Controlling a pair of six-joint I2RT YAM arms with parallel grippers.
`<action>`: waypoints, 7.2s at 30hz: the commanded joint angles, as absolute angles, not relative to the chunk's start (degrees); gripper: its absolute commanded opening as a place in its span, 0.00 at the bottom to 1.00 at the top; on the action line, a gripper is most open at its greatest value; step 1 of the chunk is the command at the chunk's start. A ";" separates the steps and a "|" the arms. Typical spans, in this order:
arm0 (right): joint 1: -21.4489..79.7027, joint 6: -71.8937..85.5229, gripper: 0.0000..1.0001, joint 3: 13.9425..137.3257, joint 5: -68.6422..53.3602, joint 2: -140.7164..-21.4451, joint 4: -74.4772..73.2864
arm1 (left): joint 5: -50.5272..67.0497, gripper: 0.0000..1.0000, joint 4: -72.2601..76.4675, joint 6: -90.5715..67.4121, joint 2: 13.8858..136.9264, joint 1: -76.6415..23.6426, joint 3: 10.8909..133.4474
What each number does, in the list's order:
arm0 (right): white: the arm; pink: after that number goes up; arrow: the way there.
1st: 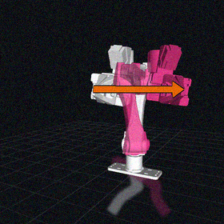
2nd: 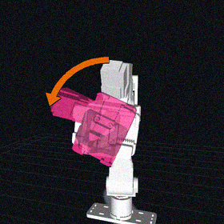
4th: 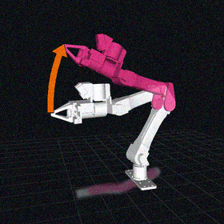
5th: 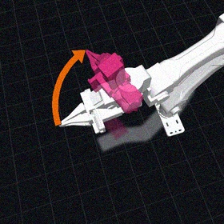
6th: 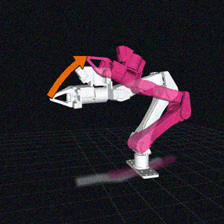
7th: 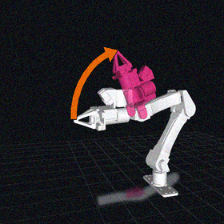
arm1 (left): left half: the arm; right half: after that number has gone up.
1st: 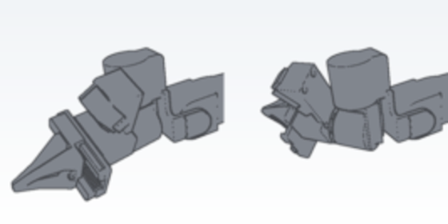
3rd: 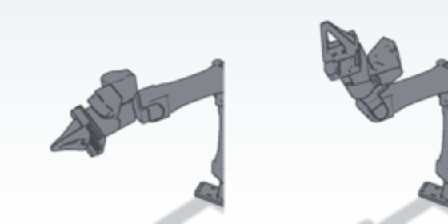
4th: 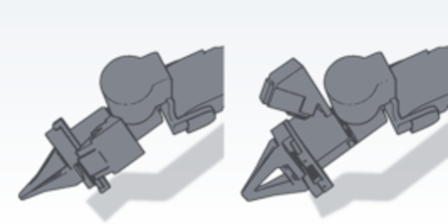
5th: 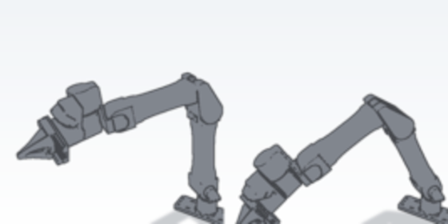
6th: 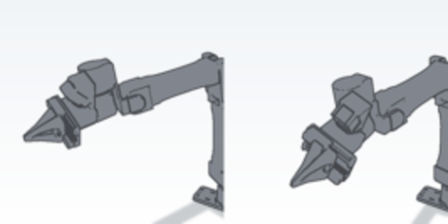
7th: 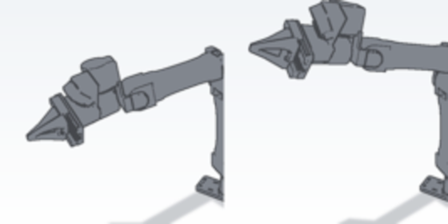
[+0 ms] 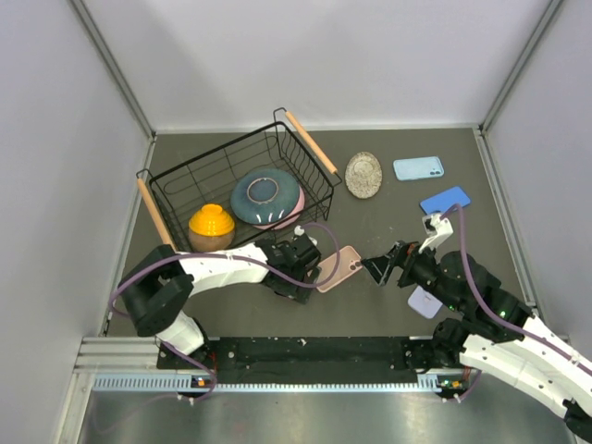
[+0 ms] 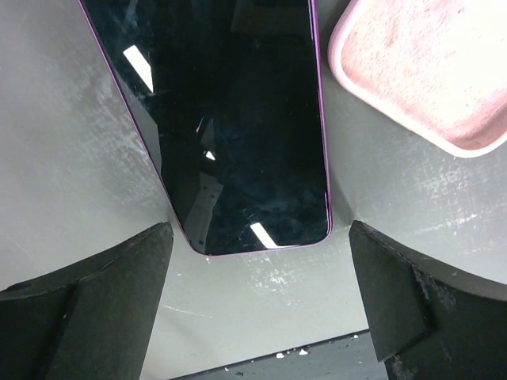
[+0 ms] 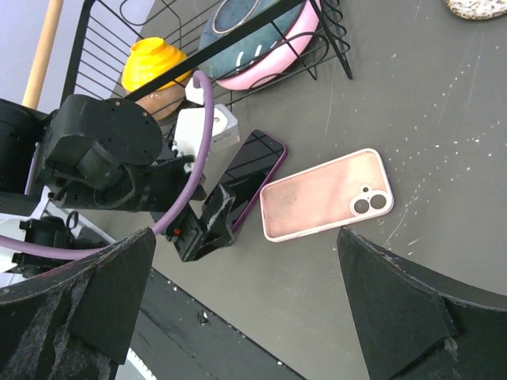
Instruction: Put the phone into the phone case
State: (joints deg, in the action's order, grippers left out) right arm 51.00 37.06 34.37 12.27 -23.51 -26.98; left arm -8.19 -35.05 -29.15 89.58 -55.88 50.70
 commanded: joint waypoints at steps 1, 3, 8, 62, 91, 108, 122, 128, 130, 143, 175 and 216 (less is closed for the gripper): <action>51.42 36.83 0.99 34.10 11.69 -22.85 -23.99 | -10.72 0.99 -32.96 -27.60 91.14 -56.07 53.70; 51.50 36.56 0.99 34.19 11.69 -22.76 -23.99 | -10.90 0.99 -33.05 -27.60 92.19 -56.07 53.96; 51.42 36.04 0.99 34.45 11.69 -22.41 -24.00 | -10.99 0.98 -32.96 -29.00 93.69 -56.07 53.88; 61.79 74.35 0.42 27.25 1.04 -74.09 11.26 | 14.59 0.64 -6.59 -45.79 67.24 -56.07 28.56; 58.54 66.71 0.00 26.37 13.53 -49.52 -5.96 | 4.95 0.95 -24.15 -31.75 61.96 -56.07 42.79; 55.81 62.58 0.00 29.36 30.23 -23.75 -39.63 | -8.08 0.81 -27.69 -18.90 88.49 -54.84 63.71; 55.90 60.82 0.00 29.80 32.17 -18.55 -42.19 | -5.19 0.62 -26.37 -17.40 101.86 -53.79 67.50; 55.81 61.26 0.00 29.53 31.64 -17.75 -42.36 | -3.52 0.53 -26.10 -17.75 103.10 -53.79 66.10; 55.90 61.35 0.00 29.53 31.20 -17.75 -42.28 | -3.34 0.44 -26.28 -18.89 102.66 -53.79 64.96; 55.90 60.65 0.00 28.74 29.27 -19.16 -41.05 | 7.37 0.00 -22.25 -45.32 90.54 -54.84 48.89; 55.90 73.82 0.00 22.85 13.01 -43.85 -10.64 | 4.12 0.00 -23.57 -39.64 86.84 -51.15 48.09; 44.65 50.70 0.00 26.90 -18.90 -64.34 0.97 | -1.67 0.00 -24.26 -43.42 86.31 -53.53 49.22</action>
State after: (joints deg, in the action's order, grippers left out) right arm 45.19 50.52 24.86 -17.74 -64.62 -2.74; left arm 1.45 -22.74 -43.86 85.12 -53.71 47.66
